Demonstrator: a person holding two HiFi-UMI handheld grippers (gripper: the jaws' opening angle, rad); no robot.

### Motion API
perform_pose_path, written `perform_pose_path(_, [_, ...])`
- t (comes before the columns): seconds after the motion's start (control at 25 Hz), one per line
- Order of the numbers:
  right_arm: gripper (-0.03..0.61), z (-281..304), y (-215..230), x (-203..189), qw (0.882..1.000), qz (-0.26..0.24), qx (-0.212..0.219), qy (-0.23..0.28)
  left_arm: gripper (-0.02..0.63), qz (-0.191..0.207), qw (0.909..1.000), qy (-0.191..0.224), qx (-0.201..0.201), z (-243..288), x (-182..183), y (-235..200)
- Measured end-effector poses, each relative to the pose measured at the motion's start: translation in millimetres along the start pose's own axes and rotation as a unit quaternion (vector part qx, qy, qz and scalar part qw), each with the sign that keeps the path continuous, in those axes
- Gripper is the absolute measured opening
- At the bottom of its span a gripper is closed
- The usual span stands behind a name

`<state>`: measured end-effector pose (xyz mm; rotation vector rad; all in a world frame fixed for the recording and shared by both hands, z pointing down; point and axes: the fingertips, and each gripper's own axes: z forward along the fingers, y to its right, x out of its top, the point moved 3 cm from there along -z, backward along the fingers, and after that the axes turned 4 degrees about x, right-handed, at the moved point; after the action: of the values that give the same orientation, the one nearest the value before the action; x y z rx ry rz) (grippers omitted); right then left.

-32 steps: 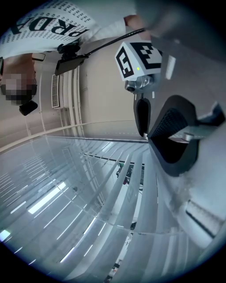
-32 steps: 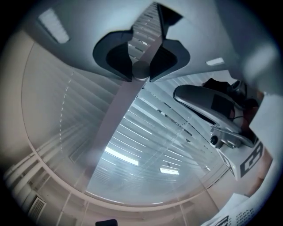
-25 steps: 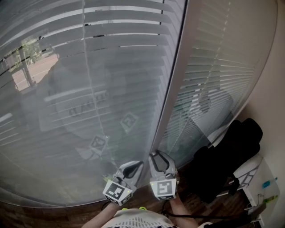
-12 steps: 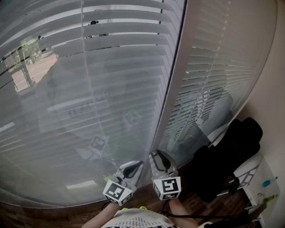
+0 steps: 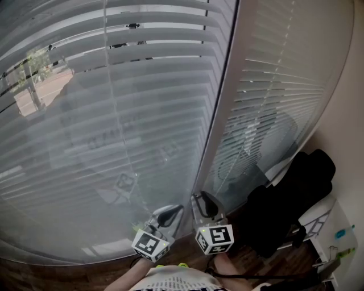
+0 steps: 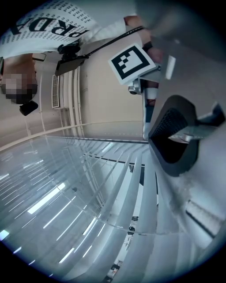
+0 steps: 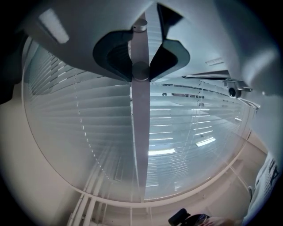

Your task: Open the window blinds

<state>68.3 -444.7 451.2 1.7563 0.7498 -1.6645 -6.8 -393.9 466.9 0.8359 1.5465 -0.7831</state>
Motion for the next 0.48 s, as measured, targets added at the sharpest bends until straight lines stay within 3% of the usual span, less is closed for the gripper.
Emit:
perform_pose_path(0.24, [0.133,0.4,3.2,-3.7,0.996,0.092,0.006,0.012,-0.008,-0.008,1.0,0.006,0.0,1.3,3.9,0.9])
perform_pose_path(0.48, [0.133,-0.3,3.2,-4.4,0.992,0.123,0.007,0.015,-0.008,-0.004,1.0,-0.001,0.001,-0.3,2.5,1.0])
